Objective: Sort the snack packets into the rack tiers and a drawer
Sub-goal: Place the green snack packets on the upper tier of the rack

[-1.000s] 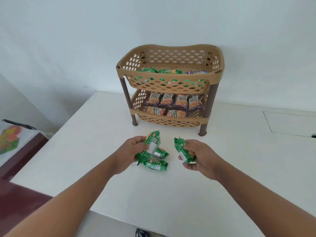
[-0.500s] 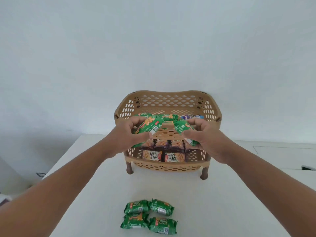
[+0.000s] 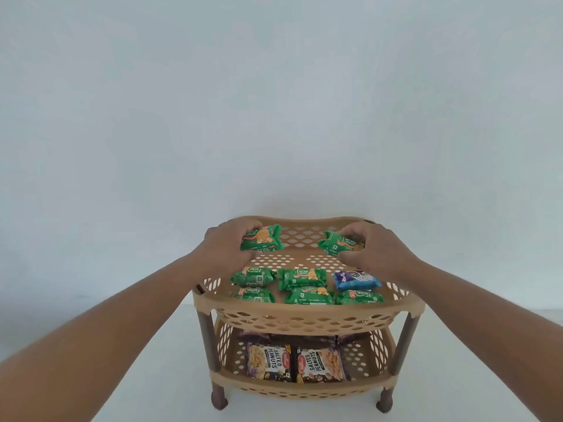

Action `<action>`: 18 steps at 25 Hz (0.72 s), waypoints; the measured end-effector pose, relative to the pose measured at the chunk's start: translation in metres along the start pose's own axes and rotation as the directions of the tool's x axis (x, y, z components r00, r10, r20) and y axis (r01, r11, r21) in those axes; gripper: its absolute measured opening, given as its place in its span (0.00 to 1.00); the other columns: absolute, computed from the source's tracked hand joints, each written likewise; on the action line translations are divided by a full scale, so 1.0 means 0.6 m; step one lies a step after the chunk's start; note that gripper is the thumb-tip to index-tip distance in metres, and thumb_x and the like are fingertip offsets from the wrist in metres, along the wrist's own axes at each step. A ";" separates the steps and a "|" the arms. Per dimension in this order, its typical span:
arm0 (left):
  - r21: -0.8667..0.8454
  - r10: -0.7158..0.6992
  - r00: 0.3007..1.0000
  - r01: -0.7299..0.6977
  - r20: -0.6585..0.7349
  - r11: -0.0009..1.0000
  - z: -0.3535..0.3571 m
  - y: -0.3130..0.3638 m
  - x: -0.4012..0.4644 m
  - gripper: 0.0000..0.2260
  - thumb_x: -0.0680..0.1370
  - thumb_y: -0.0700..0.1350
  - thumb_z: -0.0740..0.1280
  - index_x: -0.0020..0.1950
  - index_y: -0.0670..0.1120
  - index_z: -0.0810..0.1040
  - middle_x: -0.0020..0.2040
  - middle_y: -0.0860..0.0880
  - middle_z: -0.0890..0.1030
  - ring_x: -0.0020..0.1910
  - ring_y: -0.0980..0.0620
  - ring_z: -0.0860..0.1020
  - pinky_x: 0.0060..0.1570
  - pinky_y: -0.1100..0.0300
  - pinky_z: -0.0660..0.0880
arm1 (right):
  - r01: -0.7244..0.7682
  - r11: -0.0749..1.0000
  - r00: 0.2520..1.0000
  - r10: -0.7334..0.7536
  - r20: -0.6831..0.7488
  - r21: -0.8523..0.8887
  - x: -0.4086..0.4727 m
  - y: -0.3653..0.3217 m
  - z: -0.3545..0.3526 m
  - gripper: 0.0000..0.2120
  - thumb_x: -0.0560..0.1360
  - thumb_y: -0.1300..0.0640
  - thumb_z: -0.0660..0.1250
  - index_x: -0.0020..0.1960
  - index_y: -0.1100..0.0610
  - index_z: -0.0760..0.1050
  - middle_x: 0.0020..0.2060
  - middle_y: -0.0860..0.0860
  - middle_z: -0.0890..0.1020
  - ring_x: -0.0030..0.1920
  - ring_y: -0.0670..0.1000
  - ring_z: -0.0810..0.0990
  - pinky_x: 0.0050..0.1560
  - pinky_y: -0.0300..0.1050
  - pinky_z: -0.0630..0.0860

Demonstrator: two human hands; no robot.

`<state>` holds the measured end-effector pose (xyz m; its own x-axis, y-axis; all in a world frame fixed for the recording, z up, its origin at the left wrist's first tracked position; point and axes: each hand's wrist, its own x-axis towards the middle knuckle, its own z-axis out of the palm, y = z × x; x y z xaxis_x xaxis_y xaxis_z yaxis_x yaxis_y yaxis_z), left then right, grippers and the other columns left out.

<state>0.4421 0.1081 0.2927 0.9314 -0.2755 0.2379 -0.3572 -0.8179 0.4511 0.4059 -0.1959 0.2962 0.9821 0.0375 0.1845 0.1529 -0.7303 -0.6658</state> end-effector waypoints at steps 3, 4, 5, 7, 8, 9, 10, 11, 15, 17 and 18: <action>0.098 -0.013 0.999 0.009 0.035 0.995 0.026 -0.030 0.055 0.25 0.75 0.47 0.74 0.70 0.58 0.73 0.61 0.56 0.80 0.56 0.53 0.77 0.62 0.51 0.72 | 0.065 0.981 0.995 -0.051 0.081 -0.184 0.063 -0.001 0.031 0.21 0.70 0.53 0.76 0.62 0.46 0.79 0.54 0.41 0.83 0.51 0.46 0.83 0.50 0.45 0.80; 0.150 -0.002 0.999 -0.006 0.052 0.989 0.034 -0.039 0.071 0.25 0.75 0.47 0.74 0.70 0.58 0.73 0.63 0.56 0.79 0.57 0.54 0.76 0.61 0.53 0.71 | 0.094 0.965 0.991 -0.066 0.118 -0.244 0.083 -0.002 0.042 0.22 0.70 0.53 0.75 0.64 0.47 0.78 0.58 0.44 0.83 0.53 0.48 0.83 0.54 0.48 0.80; 0.204 0.008 0.997 -0.023 0.075 0.979 0.041 -0.049 0.086 0.25 0.75 0.48 0.74 0.71 0.58 0.72 0.64 0.56 0.79 0.59 0.53 0.75 0.60 0.54 0.70 | 0.120 0.949 0.985 -0.076 0.155 -0.293 0.104 -0.003 0.054 0.24 0.71 0.54 0.75 0.66 0.48 0.77 0.61 0.46 0.83 0.56 0.49 0.82 0.57 0.49 0.79; 0.276 -0.005 0.991 -0.032 0.131 0.961 0.059 -0.067 0.111 0.26 0.75 0.48 0.72 0.72 0.58 0.71 0.68 0.54 0.77 0.65 0.52 0.74 0.62 0.53 0.70 | 0.153 0.923 0.972 -0.076 0.222 -0.353 0.145 -0.001 0.076 0.26 0.72 0.54 0.75 0.69 0.49 0.76 0.65 0.49 0.80 0.61 0.52 0.80 0.59 0.47 0.77; 0.286 -0.028 0.987 -0.020 0.161 0.958 0.070 -0.076 0.122 0.28 0.75 0.48 0.72 0.74 0.58 0.69 0.71 0.54 0.74 0.68 0.50 0.73 0.64 0.51 0.70 | 0.163 0.913 0.965 -0.069 0.252 -0.375 0.163 0.000 0.087 0.26 0.73 0.55 0.75 0.70 0.50 0.75 0.66 0.50 0.80 0.62 0.53 0.79 0.60 0.47 0.76; 0.291 -0.052 0.981 -0.006 0.190 0.957 0.080 -0.083 0.131 0.29 0.76 0.47 0.71 0.75 0.57 0.67 0.74 0.53 0.72 0.71 0.49 0.71 0.67 0.49 0.68 | 0.173 0.903 0.958 -0.062 0.279 -0.394 0.177 0.002 0.101 0.27 0.73 0.55 0.75 0.71 0.50 0.75 0.67 0.51 0.79 0.64 0.54 0.78 0.60 0.47 0.75; 0.303 -0.068 0.976 0.002 0.208 0.953 0.090 -0.090 0.138 0.29 0.76 0.47 0.71 0.76 0.56 0.66 0.76 0.52 0.69 0.73 0.47 0.69 0.70 0.47 0.66 | 0.183 0.892 0.953 -0.057 0.298 -0.414 0.190 0.006 0.117 0.27 0.74 0.55 0.75 0.71 0.50 0.74 0.68 0.51 0.78 0.65 0.54 0.77 0.62 0.48 0.74; 0.320 -0.078 0.972 0.003 0.222 0.947 0.098 -0.097 0.144 0.30 0.77 0.47 0.70 0.77 0.56 0.65 0.77 0.51 0.68 0.74 0.46 0.67 0.71 0.46 0.65 | 0.193 0.881 0.949 -0.055 0.310 -0.433 0.201 0.011 0.132 0.27 0.74 0.55 0.74 0.72 0.50 0.74 0.69 0.51 0.77 0.67 0.55 0.76 0.64 0.48 0.73; 0.320 -0.109 0.963 0.025 0.247 0.947 0.113 -0.112 0.157 0.26 0.76 0.45 0.70 0.73 0.58 0.68 0.74 0.51 0.71 0.71 0.46 0.69 0.67 0.46 0.66 | 0.197 0.869 0.947 -0.049 0.317 -0.454 0.218 0.037 0.172 0.26 0.75 0.54 0.73 0.72 0.49 0.73 0.70 0.51 0.76 0.66 0.55 0.76 0.65 0.52 0.75; 0.328 -0.119 0.961 0.032 0.251 0.944 0.115 -0.114 0.158 0.27 0.76 0.43 0.69 0.73 0.57 0.67 0.75 0.51 0.71 0.72 0.46 0.69 0.68 0.46 0.64 | 0.200 0.863 0.945 -0.046 0.323 -0.463 0.220 0.045 0.176 0.26 0.75 0.53 0.73 0.72 0.48 0.73 0.69 0.50 0.77 0.65 0.55 0.77 0.63 0.52 0.76; 0.331 -0.120 0.959 0.030 0.257 0.943 0.116 -0.114 0.159 0.28 0.76 0.43 0.69 0.74 0.57 0.67 0.75 0.51 0.70 0.73 0.46 0.68 0.68 0.46 0.63 | 0.197 0.862 0.945 -0.041 0.323 -0.467 0.221 0.048 0.177 0.26 0.75 0.52 0.73 0.71 0.48 0.73 0.68 0.50 0.78 0.65 0.55 0.77 0.63 0.52 0.76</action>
<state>0.5600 0.1028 0.2248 0.9541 -0.2956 -0.0474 -0.2859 -0.9467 0.1482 0.5520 -0.1397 0.2245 0.9578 0.2857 -0.0320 0.2739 -0.9406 -0.2005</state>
